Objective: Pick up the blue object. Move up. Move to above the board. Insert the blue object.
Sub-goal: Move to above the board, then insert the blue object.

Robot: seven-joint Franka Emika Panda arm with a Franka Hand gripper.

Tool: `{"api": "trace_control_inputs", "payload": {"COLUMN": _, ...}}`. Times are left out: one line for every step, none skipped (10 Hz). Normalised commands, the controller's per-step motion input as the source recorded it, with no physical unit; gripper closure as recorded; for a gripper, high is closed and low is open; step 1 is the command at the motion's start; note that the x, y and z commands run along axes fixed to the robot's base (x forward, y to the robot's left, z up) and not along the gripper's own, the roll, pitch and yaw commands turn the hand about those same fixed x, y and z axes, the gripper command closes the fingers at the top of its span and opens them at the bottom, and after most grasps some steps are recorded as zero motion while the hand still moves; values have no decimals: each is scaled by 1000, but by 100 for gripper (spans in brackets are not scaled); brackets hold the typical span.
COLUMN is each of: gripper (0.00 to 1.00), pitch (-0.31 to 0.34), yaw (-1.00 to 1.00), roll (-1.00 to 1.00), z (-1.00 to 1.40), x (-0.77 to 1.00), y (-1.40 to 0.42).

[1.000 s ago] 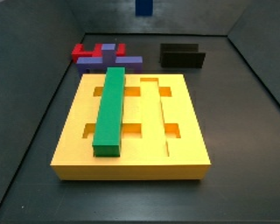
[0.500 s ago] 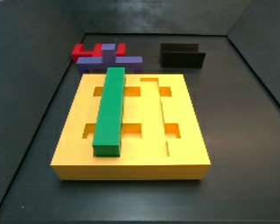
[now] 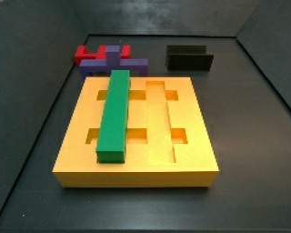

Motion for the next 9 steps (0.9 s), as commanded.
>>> {"api": "trace_control_inputs", "payload": {"gripper": 100, "pitch": 111, "yaw": 10, "roll": 9, "z": 214, "x": -67, "y": -1400}}
{"api": "trace_control_inputs", "payload": {"gripper": 100, "pitch": 95, "yaw": 4, "roll": -9, "z": 214, "x": -58, "y": -1400}}
{"api": "trace_control_inputs", "payload": {"gripper": 100, "pitch": 95, "yaw": 10, "roll": 23, "z": 221, "x": -33, "y": -1400}}
{"api": "trace_control_inputs", "payload": {"gripper": 100, "pitch": 125, "yaw": 12, "roll": 9, "z": 156, "x": 22, "y": -914}}
{"api": "trace_control_inputs", "payload": {"gripper": 100, "pitch": 143, "yaw": 3, "roll": 6, "z": 97, "x": 56, "y": -557}}
{"api": "trace_control_inputs", "payload": {"gripper": 100, "pitch": 143, "yaw": 0, "roll": 7, "z": 70, "x": 70, "y": -385}}
{"api": "trace_control_inputs", "payload": {"gripper": 100, "pitch": 127, "yaw": 3, "roll": 22, "z": 53, "x": 51, "y": -193}}
{"api": "trace_control_inputs", "payload": {"gripper": 100, "pitch": -3, "yaw": 0, "roll": -4, "z": 0, "x": 0, "y": 0}}
{"api": "trace_control_inputs", "payload": {"gripper": 100, "pitch": -47, "yaw": 0, "roll": -23, "z": -391, "x": 163, "y": 0}}
